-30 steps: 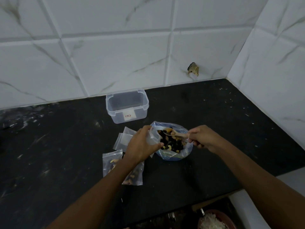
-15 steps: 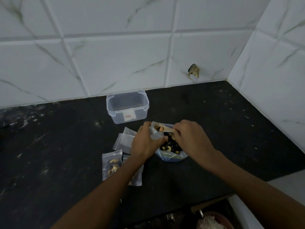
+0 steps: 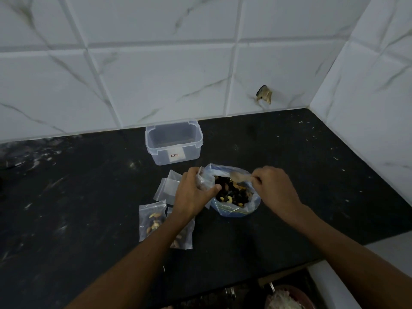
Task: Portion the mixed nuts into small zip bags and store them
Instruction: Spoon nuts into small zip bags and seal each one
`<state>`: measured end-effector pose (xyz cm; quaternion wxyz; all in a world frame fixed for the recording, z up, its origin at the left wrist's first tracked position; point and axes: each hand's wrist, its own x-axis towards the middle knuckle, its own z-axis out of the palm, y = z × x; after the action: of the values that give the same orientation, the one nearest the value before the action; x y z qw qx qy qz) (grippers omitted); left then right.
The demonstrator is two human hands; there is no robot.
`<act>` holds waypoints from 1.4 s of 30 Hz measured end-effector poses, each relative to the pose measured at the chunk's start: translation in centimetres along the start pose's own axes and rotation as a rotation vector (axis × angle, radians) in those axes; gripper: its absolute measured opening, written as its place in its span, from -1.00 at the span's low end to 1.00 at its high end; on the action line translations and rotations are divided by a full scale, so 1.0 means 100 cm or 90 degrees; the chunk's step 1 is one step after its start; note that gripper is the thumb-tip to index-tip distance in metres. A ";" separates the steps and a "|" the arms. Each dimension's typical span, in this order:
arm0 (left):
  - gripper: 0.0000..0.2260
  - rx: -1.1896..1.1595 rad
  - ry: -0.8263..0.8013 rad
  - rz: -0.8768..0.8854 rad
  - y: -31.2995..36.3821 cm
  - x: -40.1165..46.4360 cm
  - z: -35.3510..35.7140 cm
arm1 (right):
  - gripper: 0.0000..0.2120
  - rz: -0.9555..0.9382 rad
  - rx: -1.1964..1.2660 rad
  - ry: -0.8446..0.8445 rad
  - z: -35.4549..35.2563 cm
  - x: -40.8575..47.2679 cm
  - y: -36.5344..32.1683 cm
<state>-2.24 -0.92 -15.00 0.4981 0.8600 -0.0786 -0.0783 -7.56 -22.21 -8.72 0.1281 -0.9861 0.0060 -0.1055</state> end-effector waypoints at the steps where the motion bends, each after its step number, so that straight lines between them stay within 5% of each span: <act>1: -0.43 0.003 -0.004 0.000 -0.001 -0.001 0.000 | -0.82 0.012 -0.049 -0.048 0.009 -0.002 0.005; 5: -0.54 -0.013 -0.033 -0.015 -0.010 -0.004 0.004 | -0.86 -0.024 -0.151 -0.135 0.033 -0.012 0.002; 11: -0.62 -0.074 -0.078 -0.037 -0.008 -0.008 0.014 | -0.84 -0.016 -0.068 -0.110 0.063 -0.007 -0.016; 25: -0.62 -0.118 -0.088 -0.038 -0.007 -0.010 0.010 | -0.86 0.454 0.532 -0.243 0.055 0.010 -0.005; 33: -0.63 -0.042 -0.058 -0.024 -0.004 -0.007 -0.001 | -0.87 0.475 0.581 -0.260 0.028 0.000 0.012; 42: -0.40 0.109 -0.007 -0.010 0.012 0.000 0.011 | -0.84 0.373 0.608 -0.232 -0.022 0.001 0.001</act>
<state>-2.58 -2.40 -14.50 0.4216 0.8996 -0.0810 -0.0801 -7.96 -22.85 -6.68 0.5806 -0.7788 0.2081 0.1142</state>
